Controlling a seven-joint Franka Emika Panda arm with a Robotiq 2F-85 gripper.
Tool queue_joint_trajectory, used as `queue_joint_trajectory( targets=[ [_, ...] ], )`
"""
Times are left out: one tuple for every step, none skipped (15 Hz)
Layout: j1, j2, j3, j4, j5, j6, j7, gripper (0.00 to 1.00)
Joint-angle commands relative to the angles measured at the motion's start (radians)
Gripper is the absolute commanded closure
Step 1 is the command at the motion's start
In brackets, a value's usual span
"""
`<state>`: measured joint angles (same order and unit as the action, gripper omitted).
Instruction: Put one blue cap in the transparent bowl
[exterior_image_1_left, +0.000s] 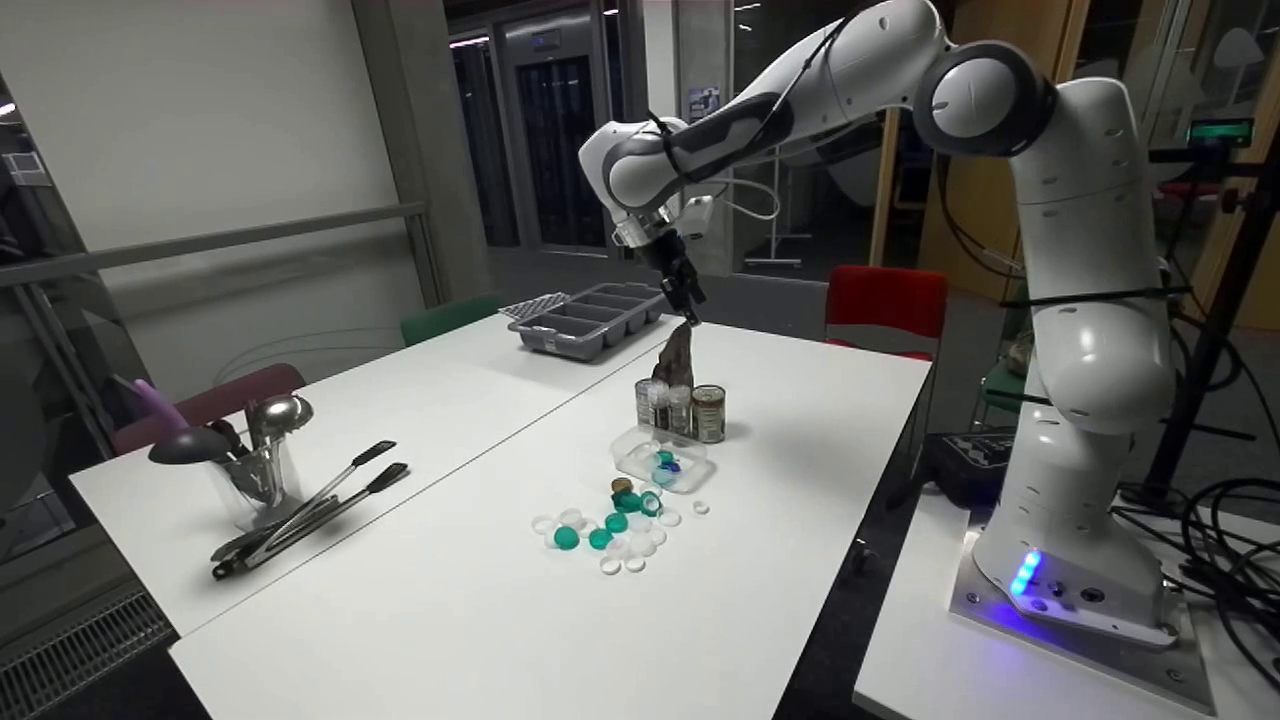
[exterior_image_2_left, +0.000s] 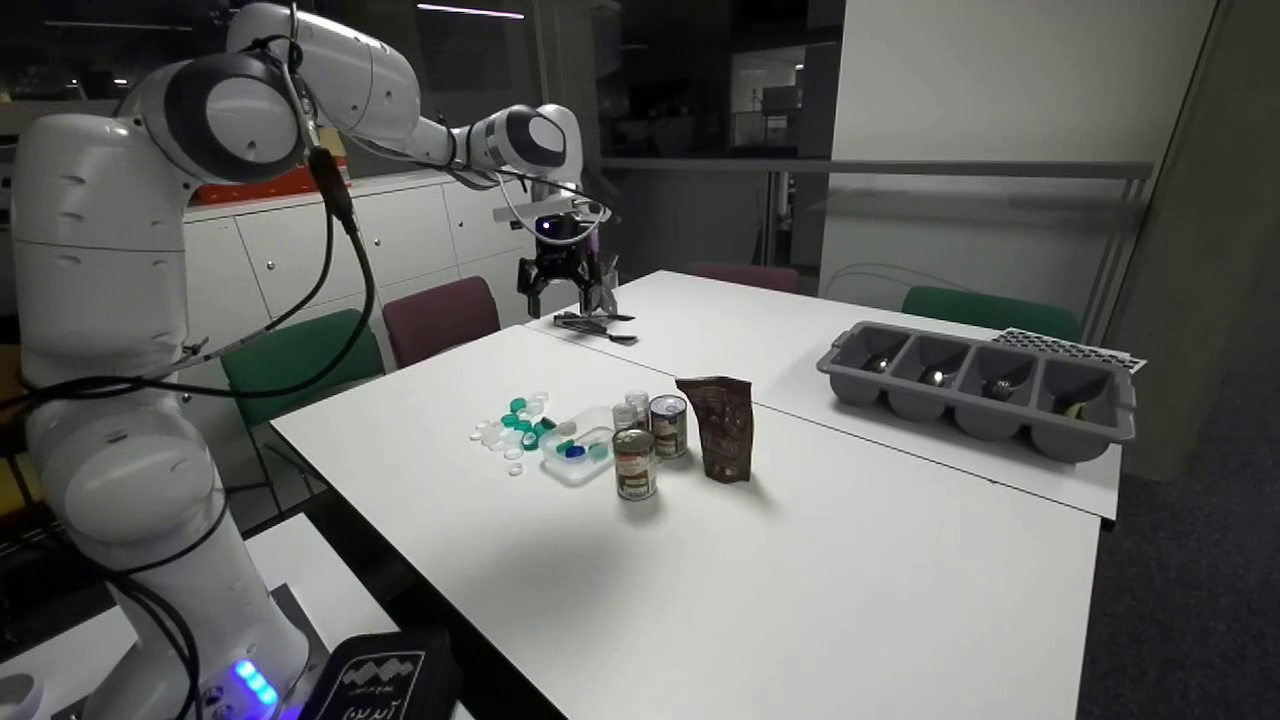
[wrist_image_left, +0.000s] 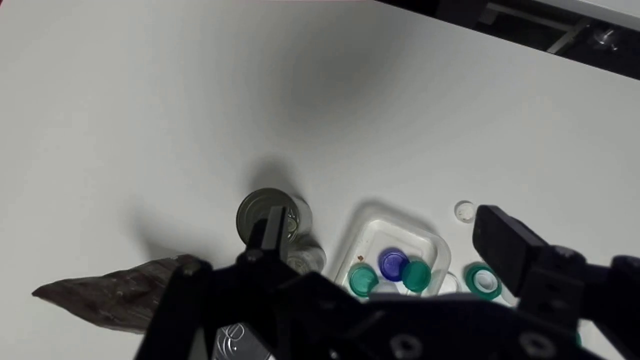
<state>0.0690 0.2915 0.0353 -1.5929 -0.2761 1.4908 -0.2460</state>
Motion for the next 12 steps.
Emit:
queue_joint_trajectory(
  targets=[
    [-0.004,0.006,0.010,0.012,-0.005,-0.006,0.001,0.00],
    [-0.004,0.007,0.010,0.015,-0.006,-0.007,0.001,0.00],
    [-0.005,0.007,0.009,0.017,-0.006,-0.007,0.000,0.00],
    [-0.006,0.007,0.008,0.017,-0.006,-0.007,-0.001,0.00],
    [-0.007,0.007,0.007,0.018,-0.006,-0.007,-0.001,0.00],
    [0.001,0.015,0.007,0.006,-0.054,0.046,-0.004,0.00],
    [0.002,0.039,0.008,0.018,-0.075,0.097,-0.011,0.00],
    [0.002,0.075,0.012,0.040,-0.096,0.156,-0.036,0.00],
    [0.000,0.106,0.015,0.057,-0.105,0.213,-0.054,0.00],
    [0.000,0.143,0.019,0.074,-0.116,0.277,-0.083,0.00],
    [0.003,0.184,0.022,0.097,-0.128,0.331,-0.115,0.00],
    [0.004,0.217,0.027,0.118,-0.130,0.371,-0.152,0.00]
  ],
)
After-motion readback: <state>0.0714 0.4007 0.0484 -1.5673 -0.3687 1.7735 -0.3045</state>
